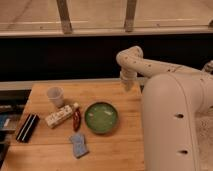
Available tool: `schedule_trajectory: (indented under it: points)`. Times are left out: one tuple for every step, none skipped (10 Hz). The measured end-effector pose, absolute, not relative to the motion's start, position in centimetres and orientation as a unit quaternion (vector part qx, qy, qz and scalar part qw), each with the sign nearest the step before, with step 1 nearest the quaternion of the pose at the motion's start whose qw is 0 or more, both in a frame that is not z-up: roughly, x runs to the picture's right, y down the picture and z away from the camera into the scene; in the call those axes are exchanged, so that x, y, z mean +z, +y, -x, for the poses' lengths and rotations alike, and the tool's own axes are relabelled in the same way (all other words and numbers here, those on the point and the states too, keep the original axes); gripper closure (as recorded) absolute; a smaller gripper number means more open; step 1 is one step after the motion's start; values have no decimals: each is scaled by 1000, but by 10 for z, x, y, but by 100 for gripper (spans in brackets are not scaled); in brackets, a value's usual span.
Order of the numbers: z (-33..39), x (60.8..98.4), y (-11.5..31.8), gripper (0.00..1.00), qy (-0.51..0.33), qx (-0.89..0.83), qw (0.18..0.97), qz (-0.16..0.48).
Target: Push the ceramic bowl across the table
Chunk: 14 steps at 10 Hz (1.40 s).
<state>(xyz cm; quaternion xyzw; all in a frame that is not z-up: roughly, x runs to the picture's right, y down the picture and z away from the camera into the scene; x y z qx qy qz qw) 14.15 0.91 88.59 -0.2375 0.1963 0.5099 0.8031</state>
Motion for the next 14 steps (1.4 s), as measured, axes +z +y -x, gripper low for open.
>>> schedule_trajectory:
  points:
    - [-143, 882, 22, 100, 208, 513, 800, 231]
    - [-139, 879, 41, 100, 220, 514, 797, 226]
    - [-135, 877, 54, 100, 229, 512, 797, 226]
    - [-133, 874, 74, 100, 239, 511, 794, 228]
    - [-134, 872, 87, 100, 248, 510, 790, 231]
    - [-136, 870, 97, 100, 256, 510, 788, 232]
    - [-138, 867, 108, 100, 272, 508, 784, 232]
    - [-139, 865, 118, 100, 292, 504, 780, 230]
    - [-138, 864, 125, 100, 304, 501, 777, 231]
    - [-139, 864, 132, 100, 314, 499, 774, 233]
    - [-138, 866, 144, 100, 325, 494, 771, 237]
    - [-135, 868, 154, 100, 333, 488, 770, 242]
    - [-129, 870, 163, 100, 338, 480, 771, 247]
    - [-122, 872, 166, 100, 339, 474, 772, 252]
